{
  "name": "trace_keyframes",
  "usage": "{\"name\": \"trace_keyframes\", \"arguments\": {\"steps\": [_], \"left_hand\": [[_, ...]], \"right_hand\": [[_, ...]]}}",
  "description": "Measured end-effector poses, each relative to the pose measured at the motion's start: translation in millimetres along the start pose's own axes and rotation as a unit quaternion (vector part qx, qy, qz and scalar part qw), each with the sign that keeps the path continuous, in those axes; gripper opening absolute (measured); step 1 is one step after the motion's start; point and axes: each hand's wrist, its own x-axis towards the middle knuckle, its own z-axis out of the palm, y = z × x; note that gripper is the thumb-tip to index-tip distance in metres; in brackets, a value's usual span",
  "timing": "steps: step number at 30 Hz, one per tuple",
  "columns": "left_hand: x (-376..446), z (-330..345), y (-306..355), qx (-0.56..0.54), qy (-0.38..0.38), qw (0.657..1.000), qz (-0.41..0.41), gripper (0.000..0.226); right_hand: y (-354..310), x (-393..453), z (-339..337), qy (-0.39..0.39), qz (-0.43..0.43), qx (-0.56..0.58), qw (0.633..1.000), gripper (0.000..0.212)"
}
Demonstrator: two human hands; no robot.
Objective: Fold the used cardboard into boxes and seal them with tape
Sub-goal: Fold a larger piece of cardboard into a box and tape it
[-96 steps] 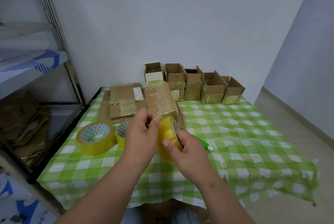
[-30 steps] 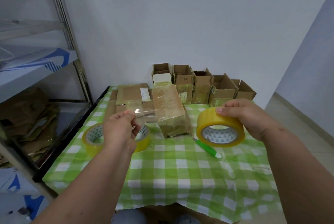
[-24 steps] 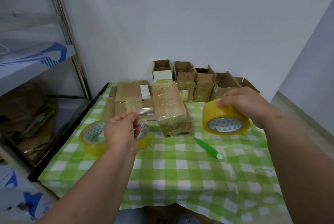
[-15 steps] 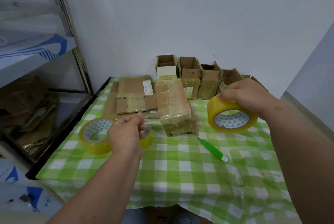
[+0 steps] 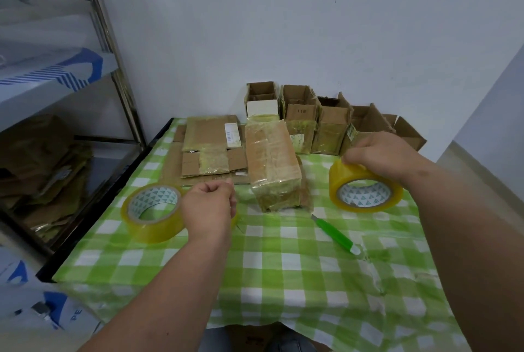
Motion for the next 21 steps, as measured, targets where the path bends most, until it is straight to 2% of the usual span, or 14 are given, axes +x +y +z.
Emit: {"name": "trace_keyframes", "arguments": {"steps": [6,10,12,19,21], "left_hand": [[9.2,4.8,-5.5,0.143,-0.048,0.988,0.038,0.018],[6.8,10.1,-5.6,0.212,-0.07,0.973,0.059,0.02],[4.9,13.0,-5.3,0.224,-0.077,0.97,0.056,0.02],[7.2,15.3,-5.8,0.24,-0.089,0.966,0.047,0.007],[8.8,14.9,-6.5,0.236,-0.093,0.967,0.04,0.019]], "right_hand": [[-4.4,0.4,20.3,-0.005,-0.003,-0.121,0.993,0.034],[-11.0,3.4,38.9,0.01,-0.012,-0.188,0.982,0.038],[-15.1,3.9,47.1,0.006,-0.017,-0.219,0.976,0.047],[-15.5,2.6,56.3,-0.002,-0.005,-0.208,0.978,0.062],[-13.8,1.6,55.5,-0.006,0.007,-0.195,0.981,0.064]]}}
